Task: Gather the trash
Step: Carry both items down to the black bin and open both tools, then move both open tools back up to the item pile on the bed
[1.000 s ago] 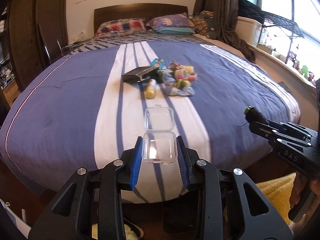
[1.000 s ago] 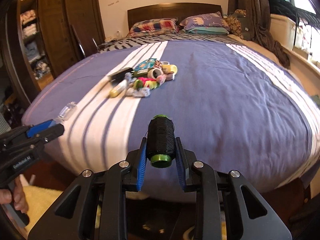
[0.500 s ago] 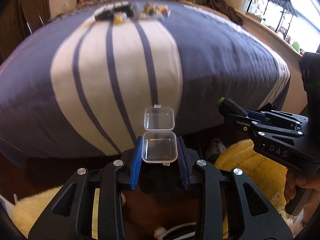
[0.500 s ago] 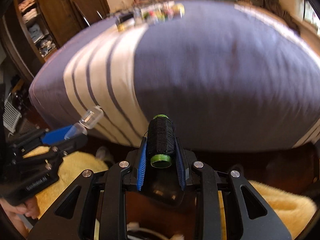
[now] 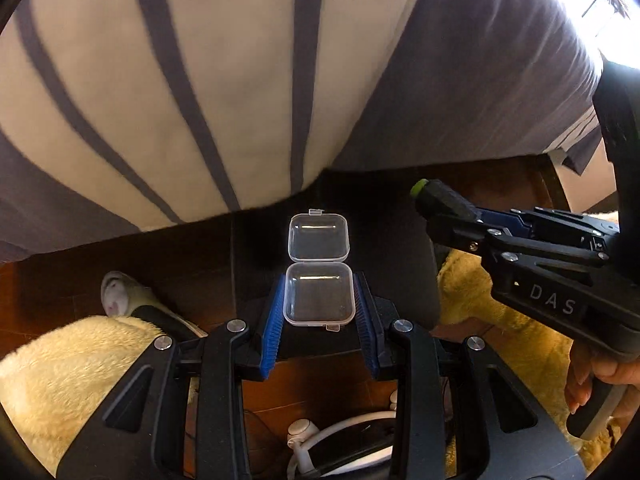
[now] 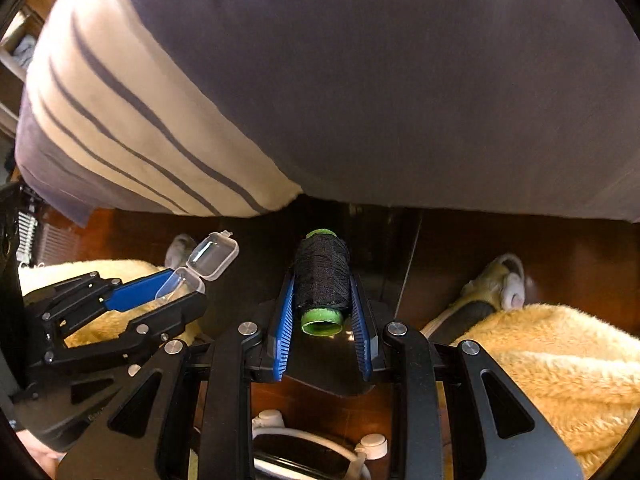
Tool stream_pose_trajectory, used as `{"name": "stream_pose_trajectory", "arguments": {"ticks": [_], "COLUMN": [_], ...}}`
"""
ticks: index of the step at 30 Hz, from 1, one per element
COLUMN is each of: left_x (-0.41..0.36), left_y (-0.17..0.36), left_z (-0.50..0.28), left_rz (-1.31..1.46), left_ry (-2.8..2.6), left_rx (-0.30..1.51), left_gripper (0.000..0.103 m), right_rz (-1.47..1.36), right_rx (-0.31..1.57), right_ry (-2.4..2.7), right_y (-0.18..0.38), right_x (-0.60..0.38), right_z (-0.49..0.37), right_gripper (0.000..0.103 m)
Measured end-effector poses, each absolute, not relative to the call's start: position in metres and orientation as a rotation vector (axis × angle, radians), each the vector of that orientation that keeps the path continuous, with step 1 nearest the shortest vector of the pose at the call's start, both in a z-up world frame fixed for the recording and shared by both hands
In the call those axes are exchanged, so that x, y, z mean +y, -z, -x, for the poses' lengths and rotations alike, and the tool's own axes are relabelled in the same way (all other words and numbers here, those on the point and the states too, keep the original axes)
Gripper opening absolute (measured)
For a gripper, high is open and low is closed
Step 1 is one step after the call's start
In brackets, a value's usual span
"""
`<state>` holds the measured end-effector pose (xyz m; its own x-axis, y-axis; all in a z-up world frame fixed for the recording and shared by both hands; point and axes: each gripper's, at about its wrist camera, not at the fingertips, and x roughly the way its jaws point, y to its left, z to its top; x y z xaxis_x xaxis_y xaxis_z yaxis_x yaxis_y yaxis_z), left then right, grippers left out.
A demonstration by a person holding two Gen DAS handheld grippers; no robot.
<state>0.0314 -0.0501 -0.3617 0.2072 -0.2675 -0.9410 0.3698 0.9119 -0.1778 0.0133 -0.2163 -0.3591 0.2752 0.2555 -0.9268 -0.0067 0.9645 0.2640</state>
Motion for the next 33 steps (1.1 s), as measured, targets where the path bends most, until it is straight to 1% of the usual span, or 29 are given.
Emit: {"name": "stream_pose_trajectory", "arguments": {"ticks": [3, 7, 9, 10, 11, 12, 13, 15, 16, 17, 20, 22, 27, 28, 29, 33], "left_x": [-0.055, -0.054, -0.055, -0.054, -0.053, -0.053, -0.053, -0.052, -0.052, -0.050, -0.047, -0.044, -0.034, -0.032, -0.029, -0.018], "left_y": [0.373, 0.379, 0.381, 0.380, 0.382, 0.382, 0.380, 0.374, 0.369, 0.364, 0.346, 0.330, 0.290, 0.283, 0.269, 0.230], "left_z": [-0.033, -0.037, -0.038, -0.038, -0.037, -0.036, -0.037, -0.036, -0.035, -0.035, -0.031, -0.028, -0.025, -0.026, -0.027, -0.032], "left_rz": [-0.109, -0.085, -0.085, -0.092, -0.098, -0.100, -0.100, -0.112, -0.117, -0.118, -0.141, -0.168, -0.161, -0.169, -0.167, -0.127], "left_ry": [0.443, 0.452, 0.455, 0.446, 0.438, 0.435, 0.430, 0.417, 0.413, 0.410, 0.386, 0.356, 0.357, 0.347, 0.324, 0.308], "left_rx": [1.320, 1.345, 1.353, 1.348, 1.341, 1.337, 1.331, 1.310, 1.297, 1.279, 1.224, 1.168, 1.107, 1.100, 1.079, 1.016], "left_gripper": [0.031, 0.033, 0.038, 0.042, 0.049, 0.054, 0.060, 0.068, 0.075, 0.079, 0.085, 0.088, 0.089, 0.092, 0.093, 0.093], "right_rz": [-0.237, -0.238, -0.234, -0.234, -0.232, -0.229, -0.226, -0.223, -0.222, -0.223, -0.232, -0.229, -0.206, -0.197, -0.193, -0.157], "right_rx": [1.304, 1.298, 1.296, 1.291, 1.286, 1.280, 1.274, 1.257, 1.245, 1.236, 1.209, 1.186, 1.063, 1.039, 1.010, 0.897], "right_ry": [-0.175, -0.180, -0.177, -0.172, -0.169, -0.164, -0.158, -0.141, -0.131, -0.123, -0.100, -0.091, -0.089, -0.083, -0.080, -0.079], "right_y": [0.369, 0.368, 0.368, 0.367, 0.366, 0.367, 0.365, 0.360, 0.356, 0.353, 0.341, 0.330, 0.281, 0.270, 0.258, 0.212], "right_x": [-0.215, -0.212, -0.211, -0.211, -0.211, -0.212, -0.213, -0.217, -0.219, -0.220, -0.226, -0.230, -0.236, -0.236, -0.237, -0.240], "right_z": [-0.015, -0.020, -0.021, -0.021, -0.022, -0.022, -0.022, -0.022, -0.021, -0.020, -0.018, -0.016, -0.011, -0.011, -0.011, -0.013], "right_gripper": [0.028, 0.029, 0.035, 0.043, 0.049, 0.051, 0.055, 0.061, 0.067, 0.071, 0.075, 0.076, 0.076, 0.079, 0.081, 0.084]}}
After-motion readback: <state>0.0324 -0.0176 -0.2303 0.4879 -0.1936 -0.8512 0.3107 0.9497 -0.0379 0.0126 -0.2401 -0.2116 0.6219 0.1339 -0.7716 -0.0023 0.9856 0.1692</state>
